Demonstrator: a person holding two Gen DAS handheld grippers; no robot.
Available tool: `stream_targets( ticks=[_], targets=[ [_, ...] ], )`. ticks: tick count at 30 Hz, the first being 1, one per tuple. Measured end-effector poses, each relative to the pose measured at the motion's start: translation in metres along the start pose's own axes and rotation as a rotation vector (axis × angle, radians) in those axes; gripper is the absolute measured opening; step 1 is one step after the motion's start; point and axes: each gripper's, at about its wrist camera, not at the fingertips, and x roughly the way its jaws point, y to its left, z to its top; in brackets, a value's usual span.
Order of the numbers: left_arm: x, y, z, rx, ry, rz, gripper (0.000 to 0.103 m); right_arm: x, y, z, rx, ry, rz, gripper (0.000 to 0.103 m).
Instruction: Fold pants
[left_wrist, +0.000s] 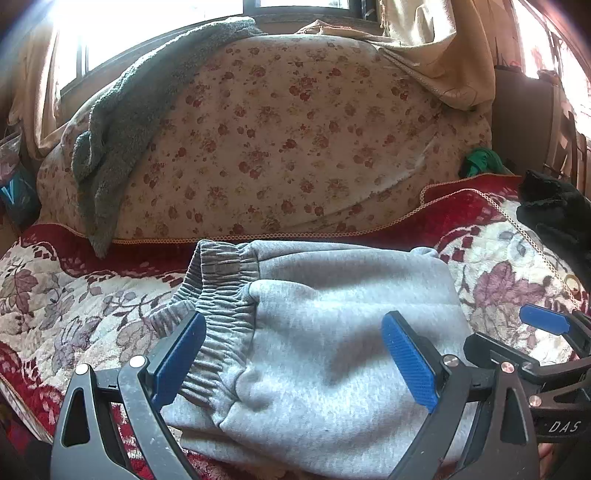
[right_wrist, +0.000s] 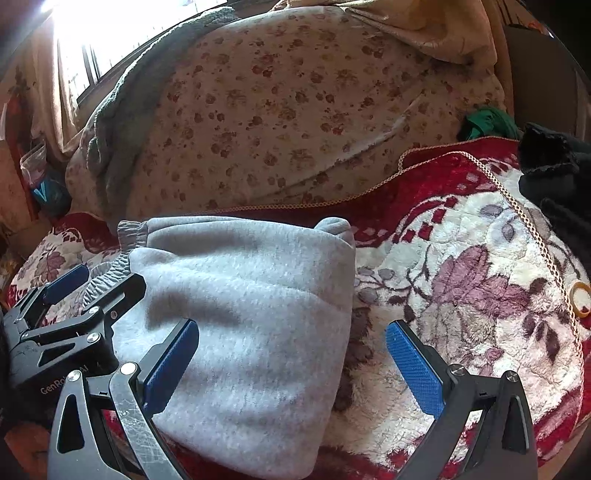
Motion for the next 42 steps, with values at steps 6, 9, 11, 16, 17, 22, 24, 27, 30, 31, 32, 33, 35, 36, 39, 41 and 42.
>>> stream_targets(
  ticks=[6, 9, 11, 16, 17, 22, 24, 27, 30, 31, 32, 33, 35, 36, 39, 41, 42],
  targets=[
    [-0.0004, 0.0003, -0.0001, 0.002, 0.001, 0.0, 0.096, 0.0014, 0.003, -0.0003, -0.021, -0.004, -0.007, 0.103],
    [-0.0004, 0.0007, -0.0005, 0.001, 0.002, -0.002, 0.096, 0.0018, 0.0017, 0.0005, -0.022, -0.003, -0.008, 0.103],
    [-0.0002, 0.0008, -0.0004, 0.004, 0.003, -0.002, 0.096, 0.0017, 0.0021, 0.0004, -0.019, -0.005, -0.009, 0.103],
    [0.0004, 0.0003, -0.0012, 0.006, 0.007, -0.002, 0.096, 0.0046, 0.0013, 0.0005, -0.018, 0.008, -0.01, 0.103],
    [0.0003, 0.0004, -0.0012, 0.005, 0.007, -0.003, 0.096, 0.0047, 0.0013, 0.0003, -0.018, 0.008, -0.008, 0.103],
    [0.0002, 0.0011, -0.0014, 0.007, 0.007, -0.004, 0.096, 0.0045, 0.0015, 0.0004, -0.016, 0.007, -0.006, 0.103],
    [0.0002, 0.001, -0.0014, 0.008, 0.006, -0.004, 0.096, 0.0049, 0.0011, 0.0005, -0.013, 0.008, -0.005, 0.103],
    [0.0005, 0.0005, -0.001, 0.006, 0.007, -0.002, 0.096, 0.0051, 0.0009, 0.0005, -0.011, 0.009, -0.004, 0.103],
    [0.0009, 0.0005, -0.0013, 0.006, 0.009, -0.004, 0.096, 0.0048, 0.002, -0.0006, -0.017, 0.006, -0.005, 0.103],
    [0.0011, 0.0004, -0.0019, 0.007, 0.009, -0.004, 0.096, 0.0053, 0.0024, -0.0002, -0.018, 0.007, -0.006, 0.103],
    [0.0011, 0.0004, -0.0025, 0.008, 0.009, -0.003, 0.096, 0.0055, 0.0028, 0.0, -0.02, 0.007, -0.005, 0.103],
    [0.0013, 0.0003, -0.0024, 0.006, 0.009, -0.003, 0.096, 0.0057, 0.0025, 0.0001, -0.02, 0.006, -0.004, 0.103],
    [0.0016, 0.0005, -0.0021, 0.006, 0.01, -0.005, 0.096, 0.0058, 0.0025, 0.0005, -0.018, 0.005, -0.004, 0.103],
    [0.0016, 0.0005, -0.0021, 0.007, 0.01, -0.004, 0.096, 0.0061, 0.0025, 0.0006, -0.019, 0.006, -0.004, 0.103],
    [0.0016, 0.0008, -0.0019, 0.006, 0.01, -0.004, 0.096, 0.0068, 0.0026, 0.0006, -0.013, 0.011, -0.005, 0.103],
    [0.0014, 0.0012, -0.002, 0.006, 0.009, -0.004, 0.096, 0.0068, 0.0029, 0.0001, -0.01, 0.013, -0.007, 0.103],
    [0.0012, 0.0017, -0.0021, 0.007, 0.009, -0.006, 0.096, 0.007, 0.003, 0.0001, -0.011, 0.013, -0.007, 0.103]
  ],
)
